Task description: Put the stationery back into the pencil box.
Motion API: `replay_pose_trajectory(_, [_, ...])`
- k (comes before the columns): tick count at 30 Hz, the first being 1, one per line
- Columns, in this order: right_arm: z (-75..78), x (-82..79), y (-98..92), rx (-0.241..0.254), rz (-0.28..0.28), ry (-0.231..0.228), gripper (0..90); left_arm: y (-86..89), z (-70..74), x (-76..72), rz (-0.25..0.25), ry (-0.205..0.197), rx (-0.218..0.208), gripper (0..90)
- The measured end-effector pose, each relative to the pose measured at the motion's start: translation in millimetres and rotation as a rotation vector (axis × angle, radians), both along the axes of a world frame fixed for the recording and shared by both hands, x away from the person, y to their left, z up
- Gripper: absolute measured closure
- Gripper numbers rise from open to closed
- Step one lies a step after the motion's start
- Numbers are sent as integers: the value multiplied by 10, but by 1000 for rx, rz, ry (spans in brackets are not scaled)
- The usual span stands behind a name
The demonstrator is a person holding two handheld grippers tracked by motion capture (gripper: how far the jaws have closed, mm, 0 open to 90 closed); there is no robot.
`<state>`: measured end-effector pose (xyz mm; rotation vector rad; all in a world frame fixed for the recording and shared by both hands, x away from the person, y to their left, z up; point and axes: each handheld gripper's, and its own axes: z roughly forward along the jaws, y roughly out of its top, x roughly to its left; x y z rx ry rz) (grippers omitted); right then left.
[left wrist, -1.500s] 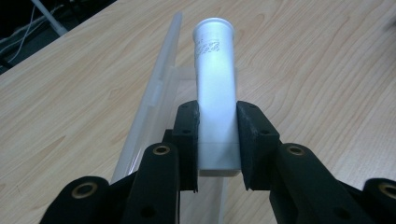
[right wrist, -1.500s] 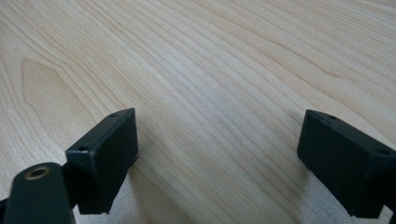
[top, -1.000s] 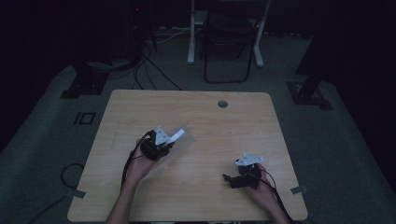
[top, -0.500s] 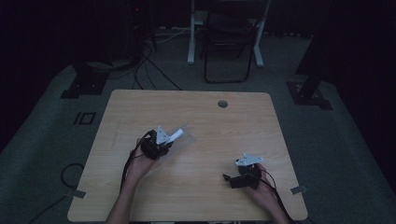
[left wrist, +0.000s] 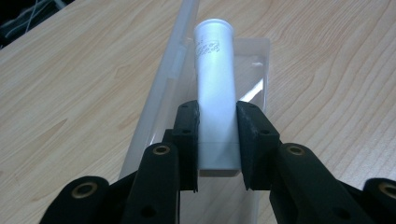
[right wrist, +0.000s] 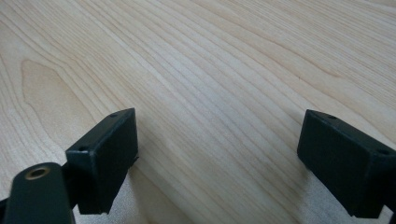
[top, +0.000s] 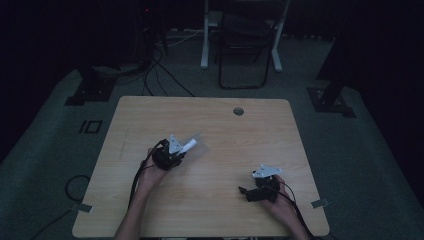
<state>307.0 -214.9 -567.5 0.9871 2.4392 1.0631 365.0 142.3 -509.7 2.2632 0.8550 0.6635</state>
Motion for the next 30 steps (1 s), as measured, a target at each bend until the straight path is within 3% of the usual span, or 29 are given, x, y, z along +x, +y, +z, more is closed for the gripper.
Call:
replay_pose_trajectory(8, [0,0,0,0,0,0,123,-24,-49,27,1,8,23,712])
replay_pose_trajectory(16, [0,0,0,0,0,0,123,-22,-70,25,4,1,17,712])
replay_pose_trajectory(30, [0,0,0,0,0,0,123,-62,-136,-12,-2,-3,58,712])
